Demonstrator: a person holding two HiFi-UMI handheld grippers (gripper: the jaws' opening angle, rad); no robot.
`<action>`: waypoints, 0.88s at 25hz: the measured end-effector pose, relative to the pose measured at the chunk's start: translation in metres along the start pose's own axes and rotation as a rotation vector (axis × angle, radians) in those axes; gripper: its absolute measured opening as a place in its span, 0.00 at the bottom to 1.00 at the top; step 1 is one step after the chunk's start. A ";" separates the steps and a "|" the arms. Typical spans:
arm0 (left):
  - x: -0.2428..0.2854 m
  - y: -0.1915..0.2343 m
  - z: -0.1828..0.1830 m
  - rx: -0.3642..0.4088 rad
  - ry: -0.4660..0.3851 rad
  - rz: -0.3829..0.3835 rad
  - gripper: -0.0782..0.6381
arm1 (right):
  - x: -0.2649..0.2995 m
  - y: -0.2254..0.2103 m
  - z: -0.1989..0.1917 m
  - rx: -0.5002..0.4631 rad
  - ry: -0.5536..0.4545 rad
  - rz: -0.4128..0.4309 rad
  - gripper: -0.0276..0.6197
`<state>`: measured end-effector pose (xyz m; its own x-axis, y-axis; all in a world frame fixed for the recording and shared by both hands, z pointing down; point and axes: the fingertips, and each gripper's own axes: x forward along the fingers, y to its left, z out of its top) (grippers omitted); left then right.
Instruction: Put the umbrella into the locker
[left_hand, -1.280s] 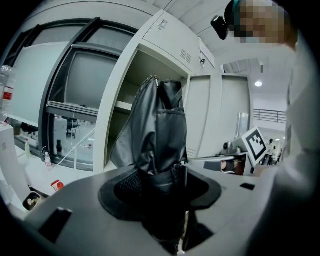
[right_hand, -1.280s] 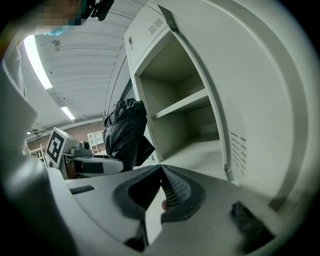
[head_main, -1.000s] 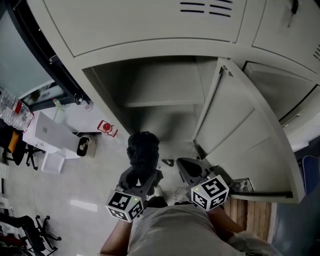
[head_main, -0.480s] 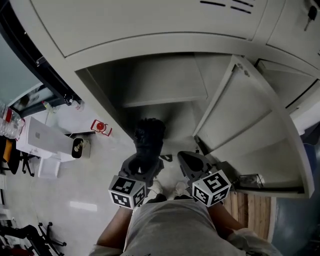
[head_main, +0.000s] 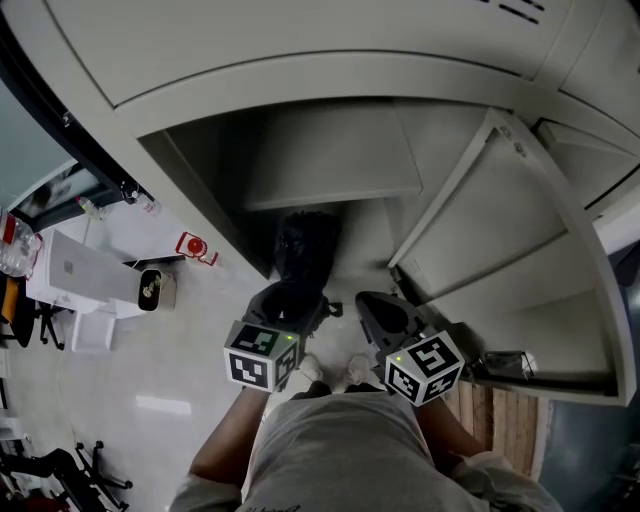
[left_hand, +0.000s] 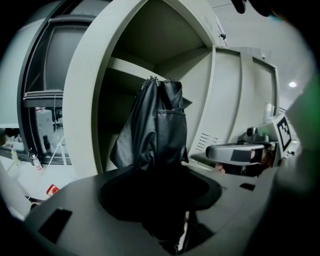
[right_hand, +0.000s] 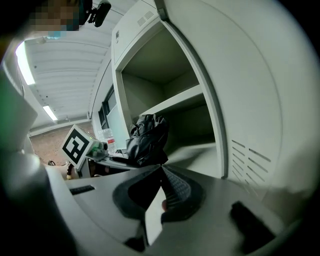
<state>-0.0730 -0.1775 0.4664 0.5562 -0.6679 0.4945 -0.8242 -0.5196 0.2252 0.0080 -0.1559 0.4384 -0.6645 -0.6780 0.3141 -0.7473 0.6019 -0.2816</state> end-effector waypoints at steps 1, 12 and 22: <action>0.003 0.002 0.002 -0.002 0.004 0.003 0.42 | 0.001 0.000 0.000 0.002 0.001 -0.001 0.09; 0.025 0.018 0.022 -0.017 0.024 0.014 0.42 | 0.013 -0.002 0.003 0.005 0.004 0.007 0.09; 0.045 0.023 0.030 -0.021 0.051 0.039 0.42 | 0.016 -0.006 0.002 0.014 0.014 0.007 0.09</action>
<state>-0.0639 -0.2355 0.4683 0.5180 -0.6588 0.5455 -0.8474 -0.4824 0.2220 0.0014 -0.1710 0.4435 -0.6698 -0.6676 0.3251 -0.7425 0.6005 -0.2967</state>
